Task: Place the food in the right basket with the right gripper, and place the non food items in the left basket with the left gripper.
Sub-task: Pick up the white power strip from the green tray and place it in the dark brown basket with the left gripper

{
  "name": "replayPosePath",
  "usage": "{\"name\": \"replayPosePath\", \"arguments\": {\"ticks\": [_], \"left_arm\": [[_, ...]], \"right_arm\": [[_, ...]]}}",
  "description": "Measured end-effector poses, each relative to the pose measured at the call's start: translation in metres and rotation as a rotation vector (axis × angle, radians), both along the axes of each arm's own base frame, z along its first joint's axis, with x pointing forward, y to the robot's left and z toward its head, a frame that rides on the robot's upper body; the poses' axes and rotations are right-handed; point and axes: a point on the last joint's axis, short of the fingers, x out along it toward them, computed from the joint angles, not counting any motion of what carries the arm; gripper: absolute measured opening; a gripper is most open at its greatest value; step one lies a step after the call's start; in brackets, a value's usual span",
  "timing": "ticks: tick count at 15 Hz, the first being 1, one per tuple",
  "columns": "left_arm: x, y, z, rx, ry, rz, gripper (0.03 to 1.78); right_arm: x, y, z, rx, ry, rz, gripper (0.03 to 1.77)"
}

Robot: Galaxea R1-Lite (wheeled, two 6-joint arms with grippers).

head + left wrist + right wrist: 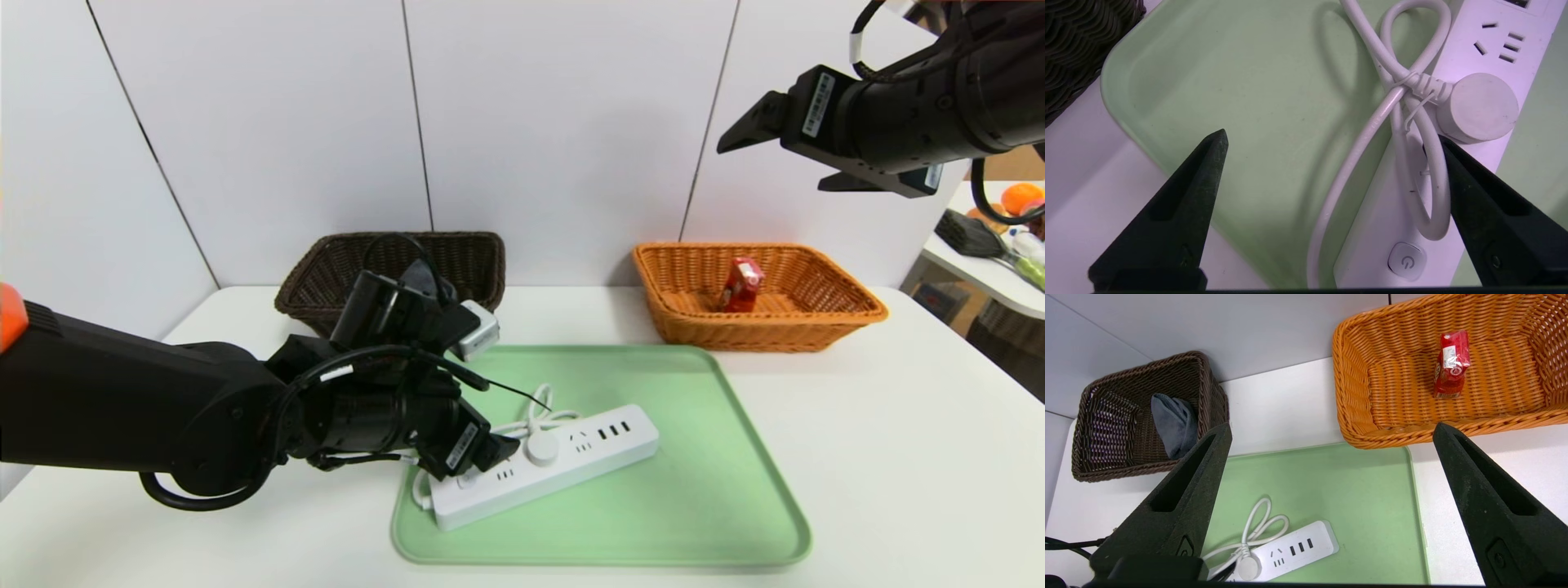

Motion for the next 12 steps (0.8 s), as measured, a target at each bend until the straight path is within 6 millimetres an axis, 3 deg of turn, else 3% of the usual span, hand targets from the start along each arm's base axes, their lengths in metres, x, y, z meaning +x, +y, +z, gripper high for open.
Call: {"name": "replayPosePath", "arguments": {"ticks": [4, 7, 8, 9, 12], "left_arm": [[-0.0001, 0.0, -0.0002, -0.003, 0.003, 0.001, 1.1], [0.0001, -0.0001, 0.0002, -0.005, 0.002, 0.001, 0.78], [0.0001, -0.0001, 0.0002, -0.004, 0.002, 0.001, 0.53], [0.0, -0.0002, 0.0002, -0.004, 0.001, 0.0, 0.07], [0.0, 0.0001, 0.0002, -0.005, 0.001, 0.001, 0.1]], "right_arm": [[-0.0003, 0.0003, 0.0, 0.002, 0.001, 0.001, 1.69], [-0.0003, 0.0002, 0.0, 0.001, 0.0, 0.001, 1.69], [-0.0002, 0.0001, 0.0, 0.001, 0.0, 0.0, 1.69], [-0.0001, 0.0002, 0.0003, 0.002, -0.002, 0.001, 1.69], [0.0001, 0.0002, 0.0004, 0.003, -0.002, 0.0, 1.69]]}}
